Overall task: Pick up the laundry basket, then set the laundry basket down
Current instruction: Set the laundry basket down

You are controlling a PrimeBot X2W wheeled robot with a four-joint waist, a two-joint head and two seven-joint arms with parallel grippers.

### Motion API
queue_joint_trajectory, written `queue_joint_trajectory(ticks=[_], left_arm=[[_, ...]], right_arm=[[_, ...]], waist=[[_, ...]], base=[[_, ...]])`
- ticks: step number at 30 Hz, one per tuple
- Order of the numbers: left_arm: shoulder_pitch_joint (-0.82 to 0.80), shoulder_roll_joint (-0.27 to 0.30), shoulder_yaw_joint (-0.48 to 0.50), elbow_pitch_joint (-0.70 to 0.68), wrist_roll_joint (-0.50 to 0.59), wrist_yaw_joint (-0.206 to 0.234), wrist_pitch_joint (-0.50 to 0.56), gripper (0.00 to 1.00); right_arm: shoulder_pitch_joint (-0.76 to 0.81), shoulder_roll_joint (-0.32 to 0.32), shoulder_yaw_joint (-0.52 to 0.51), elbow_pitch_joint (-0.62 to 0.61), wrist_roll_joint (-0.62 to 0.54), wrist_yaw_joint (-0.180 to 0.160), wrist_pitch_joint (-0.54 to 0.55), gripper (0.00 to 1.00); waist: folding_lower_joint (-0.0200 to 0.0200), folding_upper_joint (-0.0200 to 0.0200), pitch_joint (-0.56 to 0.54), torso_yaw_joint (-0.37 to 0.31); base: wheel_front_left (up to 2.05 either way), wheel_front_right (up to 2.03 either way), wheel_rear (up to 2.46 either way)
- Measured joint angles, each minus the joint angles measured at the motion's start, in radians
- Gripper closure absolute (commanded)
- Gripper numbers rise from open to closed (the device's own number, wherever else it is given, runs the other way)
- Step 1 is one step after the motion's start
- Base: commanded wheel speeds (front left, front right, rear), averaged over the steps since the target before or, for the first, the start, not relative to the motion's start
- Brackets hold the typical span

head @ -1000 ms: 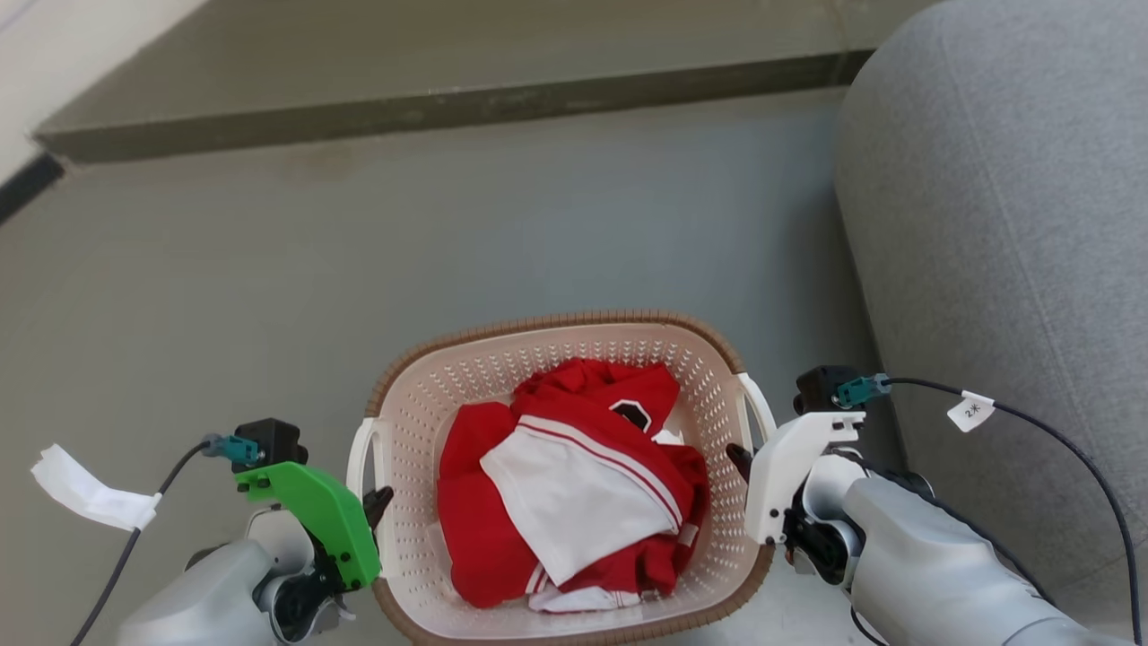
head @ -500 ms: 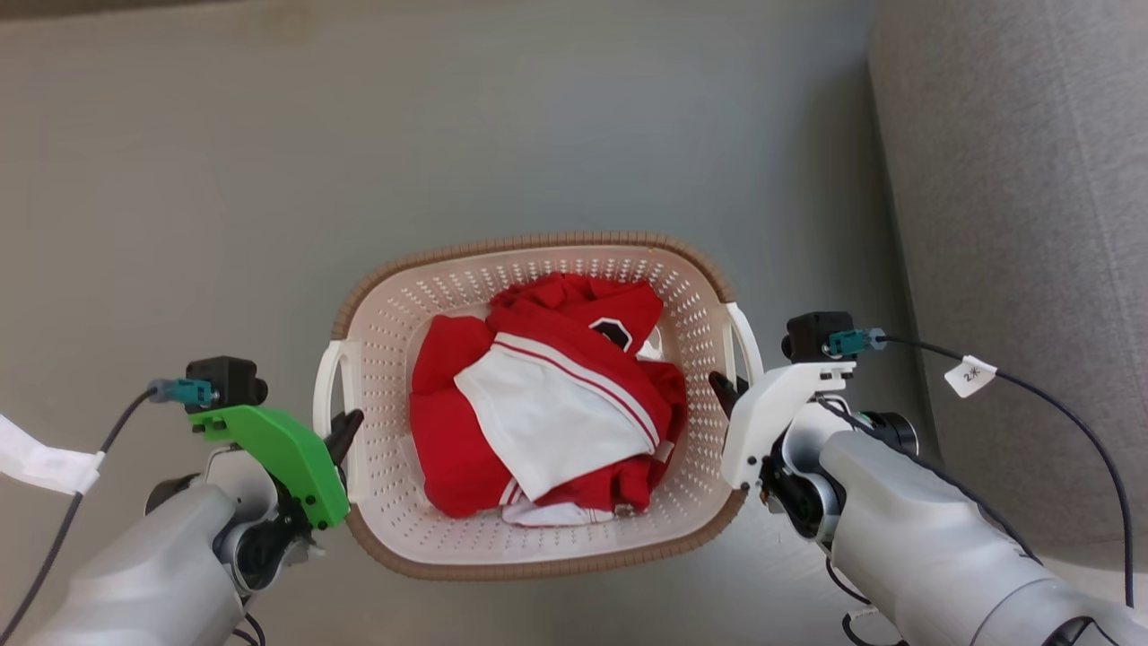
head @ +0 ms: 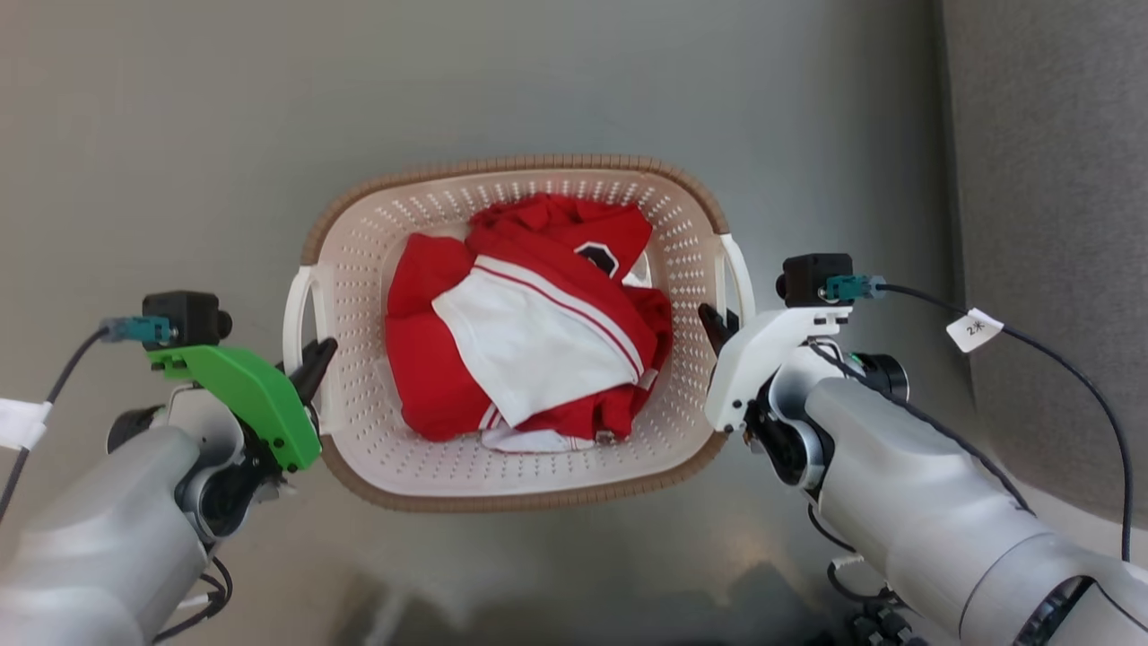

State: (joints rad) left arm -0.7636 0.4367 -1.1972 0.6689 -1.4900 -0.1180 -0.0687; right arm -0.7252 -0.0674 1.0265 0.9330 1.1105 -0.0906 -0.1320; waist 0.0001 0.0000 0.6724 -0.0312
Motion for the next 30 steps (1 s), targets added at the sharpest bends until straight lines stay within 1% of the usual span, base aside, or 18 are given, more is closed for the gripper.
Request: queue_joint_trajectory(ticks=[5, 12, 21, 25, 27, 30], left_arm=[[-0.042, 0.019, 0.005, -0.031, 0.008, 0.004, -0.016, 1.0], [-0.07, 0.02, 0.001, -0.05, 0.023, 0.004, -0.031, 1.0], [-0.083, 0.02, -0.001, -0.081, 0.025, 0.005, -0.068, 1.0], [-0.083, 0.019, -0.003, -0.094, 0.025, 0.006, -0.078, 1.0], [-0.083, 0.019, -0.005, -0.1, 0.024, 0.013, -0.081, 1.0], [-0.084, 0.02, -0.004, -0.111, 0.023, 0.014, -0.083, 1.0]], right_arm=[[-0.045, -0.002, 0.0, -0.006, 0.006, -0.015, -0.027, 1.0], [-0.07, -0.001, -0.006, 0.019, 0.008, -0.024, -0.062, 1.0], [-0.098, 0.002, -0.027, 0.058, 0.009, -0.026, -0.1, 1.0], [-0.106, 0.002, -0.034, 0.072, 0.009, -0.026, -0.106, 1.0], [-0.107, 0.002, -0.035, 0.075, 0.009, -0.026, -0.107, 1.0], [-0.11, 0.002, -0.04, 0.077, 0.009, -0.032, -0.111, 1.0]], waist=[[0.0, 0.0, 0.072, 0.001], [-0.0001, 0.0, 0.161, 0.004], [0.0, 0.0, 0.22, 0.01], [-0.0001, 0.0, 0.232, 0.014], [-0.0001, 0.0, 0.236, 0.016], [-0.0001, 0.0, 0.245, 0.017]], base=[[0.0, 0.0, 0.0], [0.0, 0.0, 0.0], [0.0, 0.0, 0.0], [0.0, 0.0, 0.0], [0.0, 0.0, 0.0], [0.0, 0.0, 0.0]])
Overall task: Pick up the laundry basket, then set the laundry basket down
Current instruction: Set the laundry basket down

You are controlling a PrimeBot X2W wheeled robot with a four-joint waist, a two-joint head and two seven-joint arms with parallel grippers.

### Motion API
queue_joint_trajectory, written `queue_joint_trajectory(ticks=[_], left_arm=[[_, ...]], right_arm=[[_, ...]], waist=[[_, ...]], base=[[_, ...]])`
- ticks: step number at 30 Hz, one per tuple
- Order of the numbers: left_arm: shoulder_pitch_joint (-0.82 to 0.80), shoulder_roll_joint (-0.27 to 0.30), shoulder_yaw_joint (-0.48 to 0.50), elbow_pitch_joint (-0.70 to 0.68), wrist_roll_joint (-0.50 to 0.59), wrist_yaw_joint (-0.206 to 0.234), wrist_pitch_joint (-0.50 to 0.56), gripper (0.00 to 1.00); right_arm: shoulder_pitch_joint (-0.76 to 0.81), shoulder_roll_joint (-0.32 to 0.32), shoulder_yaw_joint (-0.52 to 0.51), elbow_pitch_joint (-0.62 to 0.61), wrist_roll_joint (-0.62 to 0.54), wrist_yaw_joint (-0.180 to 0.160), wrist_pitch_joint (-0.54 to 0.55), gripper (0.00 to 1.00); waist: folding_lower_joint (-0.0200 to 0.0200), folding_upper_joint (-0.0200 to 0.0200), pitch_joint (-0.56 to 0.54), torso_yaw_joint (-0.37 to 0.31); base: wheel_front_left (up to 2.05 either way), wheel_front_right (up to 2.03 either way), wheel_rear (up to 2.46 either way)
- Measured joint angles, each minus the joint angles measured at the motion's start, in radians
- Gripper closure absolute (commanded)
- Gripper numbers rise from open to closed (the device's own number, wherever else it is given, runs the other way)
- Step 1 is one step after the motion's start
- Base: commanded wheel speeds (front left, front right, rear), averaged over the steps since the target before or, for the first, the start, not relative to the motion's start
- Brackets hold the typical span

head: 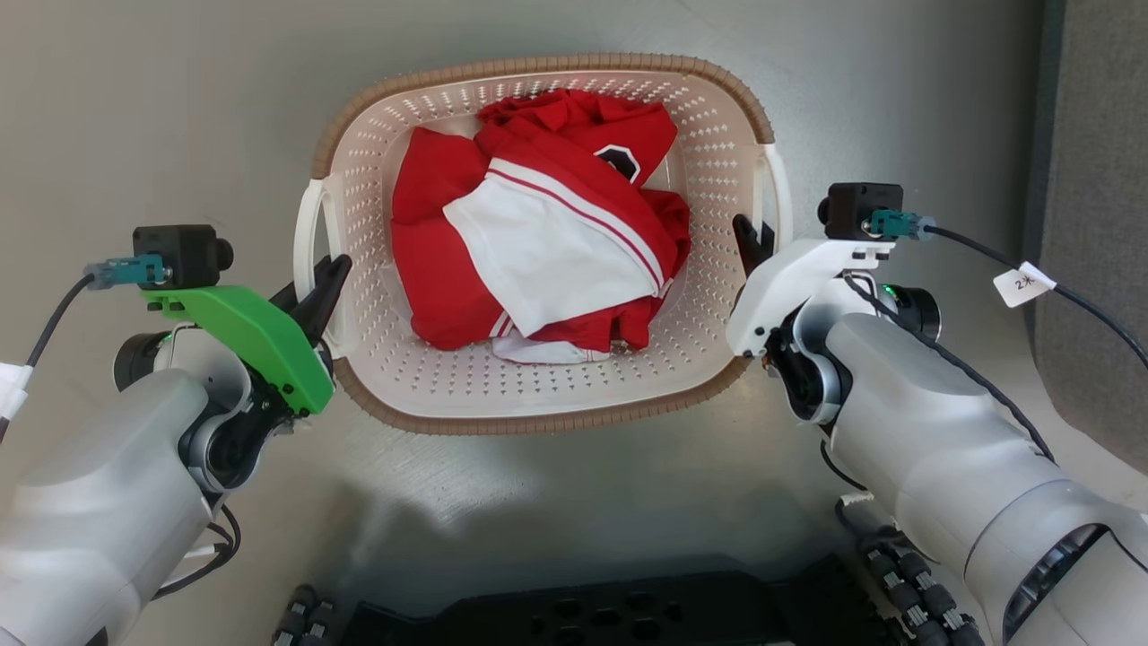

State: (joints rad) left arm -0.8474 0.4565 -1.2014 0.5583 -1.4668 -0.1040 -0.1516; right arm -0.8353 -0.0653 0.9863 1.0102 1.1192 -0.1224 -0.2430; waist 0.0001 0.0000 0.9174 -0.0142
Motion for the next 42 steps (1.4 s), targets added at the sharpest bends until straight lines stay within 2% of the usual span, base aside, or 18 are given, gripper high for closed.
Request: queue_joint_trajectory(ticks=[18, 19, 21, 22, 23, 24, 42], left_arm=[[-0.014, 0.012, -0.009, -0.045, -0.019, 0.0, -0.017, 1.0], [-0.014, 0.012, -0.011, -0.046, -0.02, 0.0, -0.017, 1.0], [-0.015, 0.014, -0.015, -0.047, -0.025, 0.0, -0.016, 0.72], [-0.015, 0.014, -0.02, -0.049, -0.026, 0.0, -0.014, 0.53], [-0.015, 0.014, -0.027, -0.051, -0.026, -0.003, -0.005, 0.07], [-0.015, 0.013, -0.031, -0.054, -0.026, -0.012, 0.005, 0.0], [-0.015, -0.002, -0.053, -0.055, -0.026, -0.021, 0.001, 0.0]], right_arm=[[-0.026, 0.003, -0.046, 0.032, -0.017, -0.001, -0.011, 1.0], [-0.027, 0.003, -0.049, 0.033, -0.02, -0.001, -0.012, 0.87], [-0.028, 0.005, -0.058, 0.033, -0.021, -0.001, -0.012, 0.64], [-0.03, 0.007, -0.068, 0.036, -0.021, -0.001, -0.012, 0.5], [-0.034, 0.007, -0.074, 0.043, -0.021, -0.001, -0.012, 0.18], [-0.039, 0.005, -0.079, 0.05, -0.02, -0.002, -0.012, 0.0], [-0.037, 0.002, -0.104, 0.065, -0.029, -0.003, -0.012, 0.0]], waist=[[-0.0001, 0.0, 0.026, 0.003], [-0.0001, 0.0, 0.027, 0.002], [-0.0001, 0.0, 0.029, 0.002], [0.0, 0.0, 0.03, 0.002], [-0.0001, 0.0, 0.03, 0.002], [0.0, 0.0, 0.03, 0.002], [-0.0001, 0.0, 0.012, 0.012]], base=[[0.0, 0.0, 0.0], [0.0, 0.0, 0.0], [0.0, 0.0, 0.0], [0.0, 0.0, 0.0], [0.0, 0.0, 0.0], [0.0, 0.0, 0.0], [0.0, 0.0, 0.0]])
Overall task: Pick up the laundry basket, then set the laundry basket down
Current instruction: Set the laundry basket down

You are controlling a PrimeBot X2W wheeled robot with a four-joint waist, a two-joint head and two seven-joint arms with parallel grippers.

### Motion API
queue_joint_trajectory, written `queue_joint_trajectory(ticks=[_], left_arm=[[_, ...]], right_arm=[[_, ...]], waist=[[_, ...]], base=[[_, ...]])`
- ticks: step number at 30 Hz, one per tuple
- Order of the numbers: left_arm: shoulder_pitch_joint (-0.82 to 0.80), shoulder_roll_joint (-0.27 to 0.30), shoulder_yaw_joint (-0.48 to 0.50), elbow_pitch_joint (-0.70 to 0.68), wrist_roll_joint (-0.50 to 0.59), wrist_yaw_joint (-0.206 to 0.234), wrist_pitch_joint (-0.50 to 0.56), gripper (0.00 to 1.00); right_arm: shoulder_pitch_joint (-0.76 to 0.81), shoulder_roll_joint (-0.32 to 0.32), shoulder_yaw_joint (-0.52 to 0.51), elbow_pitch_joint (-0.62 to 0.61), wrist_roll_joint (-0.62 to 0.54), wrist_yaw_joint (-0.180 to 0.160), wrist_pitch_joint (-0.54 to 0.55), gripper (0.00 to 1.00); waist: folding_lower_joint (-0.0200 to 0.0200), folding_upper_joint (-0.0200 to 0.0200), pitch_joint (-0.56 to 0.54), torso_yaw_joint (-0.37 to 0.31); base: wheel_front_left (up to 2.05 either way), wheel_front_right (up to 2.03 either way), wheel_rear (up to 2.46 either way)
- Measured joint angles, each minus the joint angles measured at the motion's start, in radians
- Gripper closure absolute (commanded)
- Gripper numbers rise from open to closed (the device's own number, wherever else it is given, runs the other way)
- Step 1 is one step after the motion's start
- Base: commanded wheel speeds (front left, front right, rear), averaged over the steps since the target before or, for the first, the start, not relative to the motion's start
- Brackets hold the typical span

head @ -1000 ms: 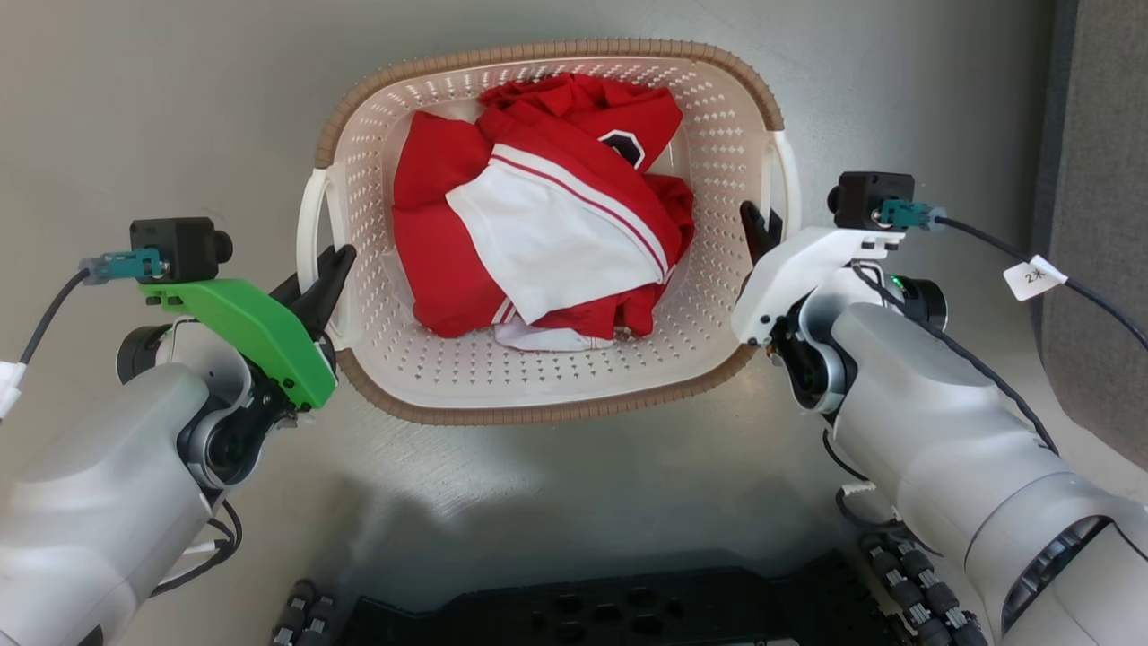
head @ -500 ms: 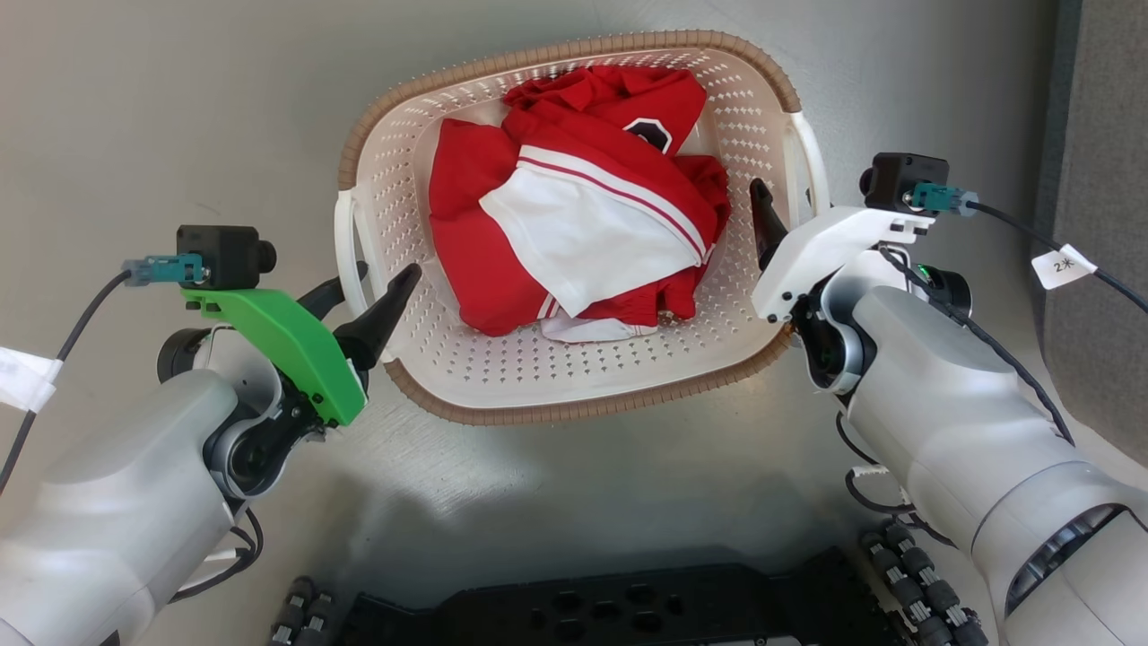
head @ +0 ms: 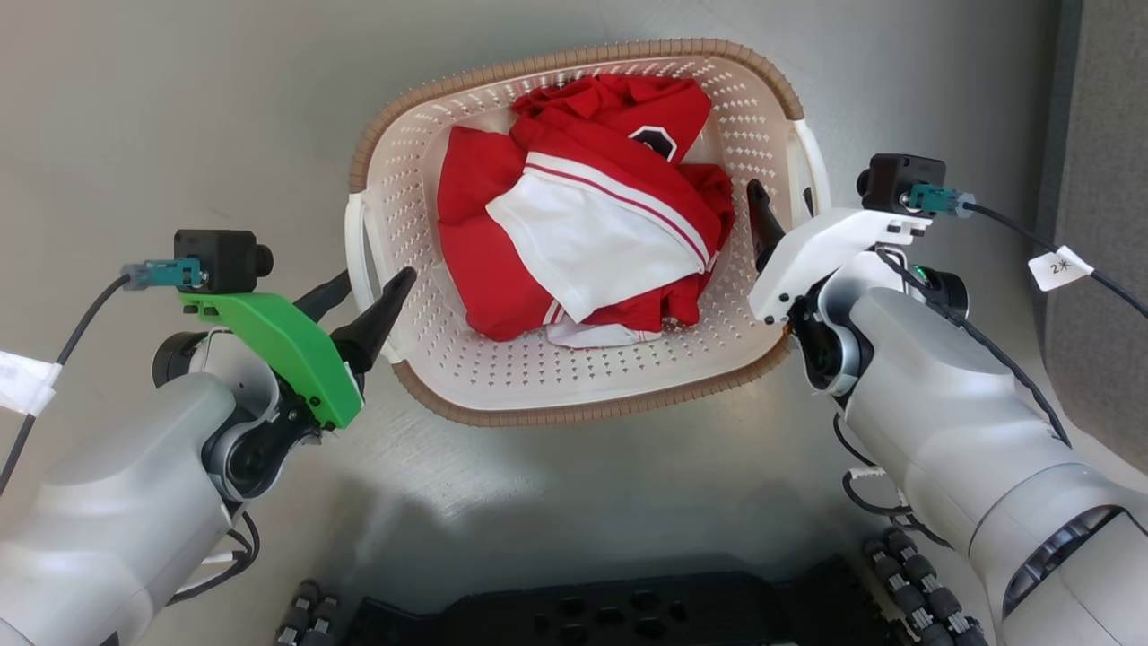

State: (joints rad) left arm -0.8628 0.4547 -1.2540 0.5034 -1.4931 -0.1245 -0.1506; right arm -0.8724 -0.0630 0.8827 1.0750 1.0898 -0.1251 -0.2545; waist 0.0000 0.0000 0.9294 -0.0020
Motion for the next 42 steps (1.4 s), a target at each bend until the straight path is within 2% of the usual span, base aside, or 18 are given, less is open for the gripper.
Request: queue_joint_trajectory(ticks=[16, 27, 33, 42], left_arm=[[0.012, -0.003, -0.009, 0.01, 0.0, 0.0, -0.028, 0.0], [0.078, -0.003, -0.016, 0.04, -0.006, 0.0, -0.048, 0.0], [0.109, -0.003, -0.025, 0.053, 0.004, 0.0, -0.063, 0.0], [0.131, -0.003, -0.017, 0.072, 0.032, 0.0, -0.091, 0.0]], right_arm=[[0.057, 0.0, 0.007, 0.009, -0.001, 0.0, 0.0, 0.0], [0.119, 0.001, 0.015, 0.021, -0.007, 0.0, 0.0, 0.0], [0.129, 0.001, 0.008, 0.014, -0.01, 0.0, 0.0, 0.0], [0.139, 0.002, -0.014, -0.002, -0.075, 0.0, 0.0, 0.0]], waist=[[0.0, 0.0, -0.103, -0.01], [0.0, 0.0, -0.201, -0.021], [0.0, 0.0, -0.277, -0.029], [-0.0001, 0.0, -0.401, -0.044]], base=[[0.0, 0.0, 0.0], [0.0, 0.0, 0.0], [0.0, 0.0, 0.0], [0.0, 0.0, 0.0]])
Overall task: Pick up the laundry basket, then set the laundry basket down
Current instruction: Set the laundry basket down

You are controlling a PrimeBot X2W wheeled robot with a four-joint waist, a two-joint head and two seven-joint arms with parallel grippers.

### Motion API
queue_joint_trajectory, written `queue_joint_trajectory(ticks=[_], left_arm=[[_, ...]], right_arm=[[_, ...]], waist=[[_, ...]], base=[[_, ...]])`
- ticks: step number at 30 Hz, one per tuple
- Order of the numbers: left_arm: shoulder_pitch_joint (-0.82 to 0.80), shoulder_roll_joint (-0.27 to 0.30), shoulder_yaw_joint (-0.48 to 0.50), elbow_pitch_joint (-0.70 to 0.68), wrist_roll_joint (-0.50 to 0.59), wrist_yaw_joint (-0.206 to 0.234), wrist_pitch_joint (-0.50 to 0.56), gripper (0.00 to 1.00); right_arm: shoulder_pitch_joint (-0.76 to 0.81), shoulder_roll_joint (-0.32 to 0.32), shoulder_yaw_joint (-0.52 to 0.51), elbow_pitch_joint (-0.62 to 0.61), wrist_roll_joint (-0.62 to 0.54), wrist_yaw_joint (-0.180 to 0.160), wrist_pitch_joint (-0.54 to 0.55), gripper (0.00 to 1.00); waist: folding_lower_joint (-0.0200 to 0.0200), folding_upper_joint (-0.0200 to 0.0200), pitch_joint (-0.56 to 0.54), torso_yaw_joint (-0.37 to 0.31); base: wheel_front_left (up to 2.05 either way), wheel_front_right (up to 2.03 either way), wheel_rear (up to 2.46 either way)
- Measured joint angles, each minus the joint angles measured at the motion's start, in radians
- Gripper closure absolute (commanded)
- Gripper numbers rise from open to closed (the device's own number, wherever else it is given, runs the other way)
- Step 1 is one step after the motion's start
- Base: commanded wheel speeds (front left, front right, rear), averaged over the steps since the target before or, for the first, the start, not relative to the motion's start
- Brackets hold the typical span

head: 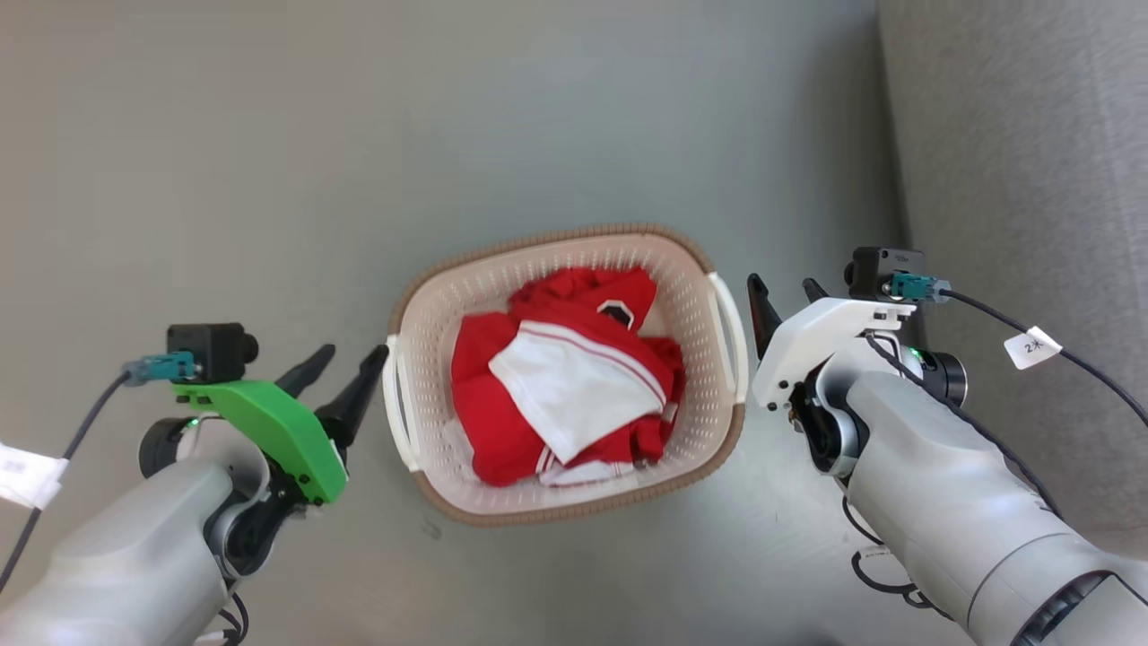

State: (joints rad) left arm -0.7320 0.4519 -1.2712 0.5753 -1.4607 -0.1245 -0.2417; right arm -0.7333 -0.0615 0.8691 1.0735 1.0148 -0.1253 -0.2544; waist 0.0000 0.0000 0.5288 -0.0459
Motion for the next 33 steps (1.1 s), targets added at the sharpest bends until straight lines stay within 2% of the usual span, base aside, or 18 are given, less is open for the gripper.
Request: queue_joint_trajectory(ticks=[9, 18, 25, 33], left_arm=[[0.033, 0.0, 0.059, 0.026, 0.054, 0.0, -0.007, 0.0], [0.067, -0.002, 0.264, 0.028, 0.15, 0.0, -0.007, 0.0], [0.131, 0.001, 0.397, 0.015, 0.255, 0.0, -0.007, 0.0], [0.197, 0.017, 0.641, -0.083, 0.435, 0.003, -0.007, 0.0]], right_arm=[[0.022, -0.008, -0.058, -0.075, -0.075, 0.0, 0.0, 0.0], [0.086, -0.037, -0.099, -0.164, -0.176, 0.0, 0.0, 0.0], [0.123, -0.081, -0.205, -0.271, -0.273, 0.0, 0.0, 0.0], [0.227, -0.077, -0.354, -0.477, -0.438, 0.0, 0.0, 0.0]], waist=[[0.0, 0.0, -0.128, -0.005], [0.0, 0.0, -0.256, 0.004], [0.0, 0.0, -0.336, 0.021], [0.0, 0.0, -0.397, 0.047]], base=[[0.0, 0.0, 0.0], [0.0, 0.0, 0.0], [0.0, 0.0, 0.0], [0.0, 0.0, 0.0]])
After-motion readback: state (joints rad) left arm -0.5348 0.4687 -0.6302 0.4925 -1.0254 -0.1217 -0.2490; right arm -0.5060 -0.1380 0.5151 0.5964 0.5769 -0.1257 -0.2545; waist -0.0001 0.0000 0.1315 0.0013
